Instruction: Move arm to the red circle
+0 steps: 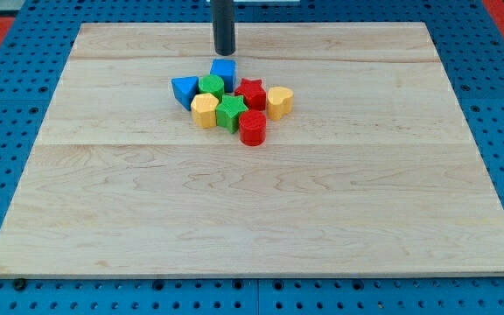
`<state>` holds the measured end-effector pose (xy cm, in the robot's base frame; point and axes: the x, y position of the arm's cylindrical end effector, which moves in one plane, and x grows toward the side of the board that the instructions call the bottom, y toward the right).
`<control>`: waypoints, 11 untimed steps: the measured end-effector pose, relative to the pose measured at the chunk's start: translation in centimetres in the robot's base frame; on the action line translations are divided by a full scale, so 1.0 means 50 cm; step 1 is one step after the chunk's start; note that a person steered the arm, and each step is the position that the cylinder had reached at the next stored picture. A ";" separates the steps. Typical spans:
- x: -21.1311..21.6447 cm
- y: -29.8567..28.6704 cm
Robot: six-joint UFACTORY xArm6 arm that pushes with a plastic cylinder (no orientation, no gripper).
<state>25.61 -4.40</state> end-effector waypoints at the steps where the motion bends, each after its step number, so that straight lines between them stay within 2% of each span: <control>1: 0.000 0.001; 3: -0.002 -0.001; 4: -0.011 0.052; 6: 0.030 0.205; 7: 0.101 0.272; 9: 0.292 0.290; 10: 0.384 0.268; 11: 0.394 0.180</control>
